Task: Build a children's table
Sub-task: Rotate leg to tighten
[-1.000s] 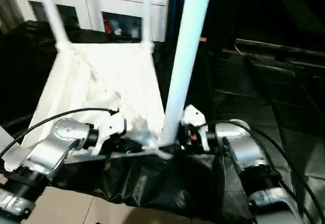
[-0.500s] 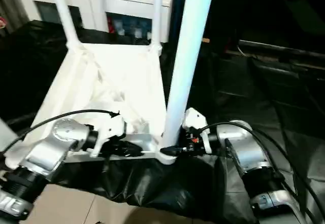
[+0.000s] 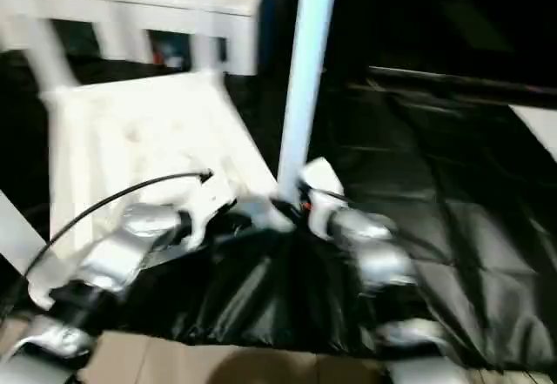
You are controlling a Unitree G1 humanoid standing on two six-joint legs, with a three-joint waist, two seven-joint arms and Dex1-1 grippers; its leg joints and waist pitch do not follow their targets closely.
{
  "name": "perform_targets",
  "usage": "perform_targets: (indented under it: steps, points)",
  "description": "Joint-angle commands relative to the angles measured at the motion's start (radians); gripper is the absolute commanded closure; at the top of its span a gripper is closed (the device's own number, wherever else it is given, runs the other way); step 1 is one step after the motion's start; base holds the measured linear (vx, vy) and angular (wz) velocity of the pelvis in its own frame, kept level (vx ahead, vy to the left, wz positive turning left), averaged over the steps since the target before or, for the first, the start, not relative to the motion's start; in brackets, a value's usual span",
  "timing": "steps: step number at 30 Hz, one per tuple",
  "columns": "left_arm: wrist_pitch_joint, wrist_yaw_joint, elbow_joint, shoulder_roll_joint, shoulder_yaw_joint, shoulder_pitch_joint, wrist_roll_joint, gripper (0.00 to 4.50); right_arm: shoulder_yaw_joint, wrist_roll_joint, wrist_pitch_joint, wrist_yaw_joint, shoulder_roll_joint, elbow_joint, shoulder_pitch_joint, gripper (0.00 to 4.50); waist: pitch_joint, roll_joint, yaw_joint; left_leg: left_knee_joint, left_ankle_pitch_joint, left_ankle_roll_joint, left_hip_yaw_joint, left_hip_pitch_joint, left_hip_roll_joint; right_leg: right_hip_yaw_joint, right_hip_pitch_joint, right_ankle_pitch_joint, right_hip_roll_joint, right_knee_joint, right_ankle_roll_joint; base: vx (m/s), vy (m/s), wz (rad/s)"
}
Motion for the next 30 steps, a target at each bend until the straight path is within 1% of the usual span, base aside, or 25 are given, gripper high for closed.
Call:
perform_targets:
  steps: [1, 3, 4, 5, 6, 8, 9, 11, 12, 13, 14, 15, 16, 17, 19, 20, 21, 22, 23, 24, 25, 26, 27, 28, 30]
  points:
    - [-0.015, 0.009, -0.030, -0.093, -0.057, -0.040, -0.027, 4.50, 0.121, -0.004, 0.018, 0.092, 0.114, 0.024, 0.011, 1.84, -0.048, 0.007, 0.002, -0.081, -0.407, -0.001, -0.034, 0.008, 0.048, 0.055, 0.022, -0.499, -0.087, -0.097, -0.114, 0.000, 0.000, 0.00]
    - [-0.028, -0.013, -0.040, -0.082, -0.063, -0.034, -0.030, 4.50, 0.113, 0.017, 0.022, 0.119, 0.108, 0.017, 0.012, 1.77, -0.047, 0.007, 0.003, -0.081, -0.397, 0.006, -0.031, 0.006, 0.048, 0.057, 0.022, -0.496, -0.087, -0.096, -0.121, 0.000, 0.000, 0.00]
    - [-0.032, -0.018, -0.042, -0.080, -0.065, -0.033, -0.030, 4.50, 0.108, 0.018, 0.025, 0.121, 0.108, 0.017, 0.011, 1.63, -0.046, 0.007, 0.003, -0.082, -0.391, 0.007, -0.032, 0.004, 0.048, 0.057, 0.024, -0.497, -0.087, -0.095, -0.122, 0.000, 0.000, 0.00]
    - [-0.033, -0.019, -0.042, -0.079, -0.065, -0.033, -0.029, 4.50, 0.108, 0.018, 0.025, 0.121, 0.108, 0.017, 0.011, 1.48, -0.046, 0.007, 0.003, -0.082, -0.387, 0.008, -0.031, 0.005, 0.049, 0.058, 0.024, -0.494, -0.088, -0.095, -0.124, 0.000, 0.000, 0.00]
    - [-0.042, -0.026, -0.043, -0.072, -0.064, -0.030, -0.029, 4.50, 0.101, 0.017, 0.024, 0.124, 0.098, 0.018, 0.009, 1.38, -0.046, 0.005, 0.003, -0.082, -0.384, 0.008, -0.031, 0.005, 0.049, 0.058, 0.024, -0.491, -0.087, -0.094, -0.125, 0.000, 0.000, 0.00]
    - [-0.060, -0.064, -0.055, -0.043, -0.061, -0.018, -0.041, 4.50, 0.106, 0.007, -0.005, 0.150, 0.048, 0.017, 0.006, 1.31, -0.047, 0.008, 0.004, -0.083, -0.379, 0.010, -0.031, 0.003, 0.051, 0.060, 0.025, -0.470, -0.088, -0.091, -0.134, 0.000, 0.000, 0.00]
    - [-0.068, -0.077, -0.059, -0.034, -0.062, -0.015, -0.043, 4.50, 0.106, 0.007, -0.012, 0.162, 0.036, 0.018, 0.005, 1.31, -0.048, 0.008, 0.004, -0.083, -0.376, 0.011, -0.031, 0.003, 0.051, 0.060, 0.026, -0.460, -0.087, -0.090, -0.136, 0.000, 0.000, 0.00]
    - [-0.075, -0.119, -0.072, -0.002, -0.060, -0.004, -0.054, 4.50, 0.106, 0.012, -0.033, 0.224, -0.009, 0.011, 0.006, 1.31, -0.054, 0.007, 0.007, -0.082, -0.334, 0.018, -0.028, -0.002, 0.053, 0.065, 0.032, -0.389, -0.088, -0.081, -0.159, 0.000, 0.000, 0.00]
    - [-0.076, -0.121, -0.073, 0.000, -0.060, -0.004, -0.054, 4.50, 0.107, 0.012, -0.034, 0.226, -0.011, 0.011, 0.006, 1.31, -0.056, 0.007, 0.010, -0.082, -0.319, 0.023, -0.027, -0.003, 0.054, 0.066, 0.033, -0.365, -0.089, -0.078, -0.166, 0.000, 0.000, 0.00]
    - [-0.081, -0.140, -0.078, 0.012, -0.061, 0.000, -0.058, 4.50, 0.107, 0.011, -0.045, 0.244, -0.025, 0.008, 0.006, 1.31, -0.058, 0.006, 0.010, -0.079, -0.277, 0.035, -0.023, -0.007, 0.054, 0.069, 0.035, -0.307, -0.088, -0.071, -0.185, 0.000, 0.000, 0.00]
    - [-0.081, -0.140, -0.078, 0.012, -0.061, 0.000, -0.058, 4.50, 0.107, 0.011, -0.045, 0.244, -0.025, 0.008, 0.006, 1.31, -0.059, 0.006, 0.012, -0.078, -0.258, 0.040, -0.023, -0.010, 0.054, 0.069, 0.037, -0.283, -0.088, -0.067, -0.193, 0.000, 0.000, 0.00]
    - [-0.088, -0.210, -0.095, 0.053, -0.064, 0.012, -0.076, 4.50, 0.120, 0.009, -0.087, 0.329, -0.078, 0.000, 0.006, 1.31, -0.059, 0.010, 0.016, -0.077, -0.243, 0.046, -0.020, -0.006, 0.054, 0.067, 0.035, -0.268, -0.086, -0.067, -0.203, 0.000, 0.000, 0.00]
    - [-0.077, -0.226, -0.101, 0.063, -0.064, 0.015, -0.082, 4.50, 0.122, 0.010, -0.092, 0.347, -0.088, 0.000, 0.005, 1.31, -0.063, 0.007, 0.019, -0.072, -0.212, 0.057, -0.017, -0.011, 0.052, 0.069, 0.041, -0.231, -0.087, -0.058, -0.215, 0.000, 0.000, 0.00]
    - [-0.070, -0.233, -0.105, 0.067, -0.063, 0.017, -0.084, 4.50, 0.122, 0.010, -0.093, 0.354, -0.092, 0.000, 0.005, 1.31, -0.065, 0.007, 0.025, -0.071, -0.176, 0.068, -0.015, -0.012, 0.053, 0.071, 0.041, -0.190, -0.087, -0.054, -0.226, 0.000, 0.000, 0.00]
    - [-0.072, -0.277, -0.118, 0.093, -0.068, 0.026, -0.092, 4.50, 0.123, 0.013, -0.104, 0.399, -0.110, -0.003, 0.006, 1.31, -0.067, 0.007, 0.029, -0.070, -0.129, 0.082, -0.014, -0.015, 0.053, 0.070, 0.043, -0.128, -0.084, -0.045, -0.243, 0.027, -0.021, 0.00]
    - [-0.075, -0.302, -0.125, 0.108, -0.071, 0.031, -0.097, 4.50, 0.127, 0.018, -0.107, 0.434, -0.123, -0.009, 0.009, 1.31, -0.067, 0.008, 0.033, -0.069, -0.120, 0.088, -0.014, -0.015, 0.053, 0.070, 0.045, -0.114, -0.084, -0.042, -0.249, 0.000, 0.000, 0.00]
    - [-0.083, -0.328, -0.132, 0.124, -0.073, 0.036, -0.104, 4.50, 0.135, 0.025, -0.112, 0.481, -0.140, -0.021, 0.014, 1.31, -0.066, 0.009, 0.035, -0.069, -0.124, 0.091, -0.013, -0.013, 0.054, 0.069, 0.043, -0.116, -0.083, -0.042, -0.251, 0.000, 0.000, 0.00]
    - [-0.088, -0.349, -0.137, 0.138, -0.073, 0.039, -0.110, 4.50, 0.146, 0.032, -0.116, 0.537, -0.163, -0.035, 0.021, 1.31, -0.064, 0.004, 0.037, -0.070, -0.135, 0.093, -0.012, -0.012, 0.055, 0.069, 0.043, -0.131, -0.081, -0.045, -0.250, 0.000, 0.000, 0.00]
    - [-0.089, -0.352, -0.138, 0.141, -0.073, 0.039, -0.111, 4.50, 0.148, 0.033, -0.117, 0.546, -0.166, -0.037, 0.022, 1.31, -0.063, 0.008, 0.043, -0.071, -0.143, 0.091, -0.013, -0.010, 0.057, 0.070, 0.042, -0.148, -0.082, -0.045, -0.246, 0.000, 0.000, 0.00]
    - [-0.094, -0.356, -0.134, 0.147, -0.070, 0.039, -0.110, 4.50, 0.159, 0.036, -0.124, 0.588, -0.186, -0.049, 0.028, 1.31, -0.063, 0.007, 0.044, -0.071, -0.148, 0.087, -0.013, -0.009, 0.058, 0.070, 0.042, -0.154, -0.082, -0.045, -0.245, 0.000, 0.000, 0.00]
    - [-0.095, -0.368, -0.134, 0.160, -0.067, 0.038, -0.116, 4.50, 0.174, 0.050, -0.123, 0.654, -0.217, -0.070, 0.038, 1.31, -0.061, 0.009, 0.048, -0.072, -0.163, 0.079, -0.012, -0.004, 0.059, 0.069, 0.037, -0.175, -0.081, -0.049, -0.241, 0.000, 0.000, 0.00]
    - [-0.093, -0.375, -0.135, 0.165, -0.066, 0.039, -0.120, 4.50, 0.178, 0.058, -0.119, 0.677, -0.227, -0.077, 0.041, 1.31, -0.058, 0.007, 0.053, -0.073, -0.187, 0.072, -0.011, 0.002, 0.060, 0.070, 0.033, -0.211, -0.080, -0.053, -0.235, 0.000, 0.000, 0.00]
    - [-0.093, -0.380, -0.136, 0.168, -0.066, 0.039, -0.123, 4.50, 0.180, 0.063, -0.116, 0.690, -0.232, -0.082, 0.043, 1.31, -0.057, 0.008, 0.055, -0.074, -0.197, 0.067, -0.011, 0.004, 0.060, 0.070, 0.033, -0.229, -0.081, -0.055, -0.232, 0.000, 0.000, 0.00]
    - [-0.091, -0.394, -0.142, 0.179, -0.065, 0.040, -0.131, 4.50, 0.185, 0.082, -0.103, 0.743, -0.253, -0.103, 0.049, 1.31, -0.056, 0.007, 0.059, -0.075, -0.214, 0.059, -0.010, 0.003, 0.060, 0.072, 0.034, -0.258, -0.079, -0.057, -0.220, 0.000, 0.000, 0.00]
    - [-0.090, -0.399, -0.143, 0.183, -0.063, 0.040, -0.133, 4.50, 0.189, 0.085, -0.102, 0.769, -0.265, -0.114, 0.052, 1.31, -0.057, 0.005, 0.061, -0.076, -0.210, 0.054, -0.011, 0.000, 0.061, 0.072, 0.034, -0.259, -0.079, -0.055, -0.214, 0.000, 0.000, 0.00]
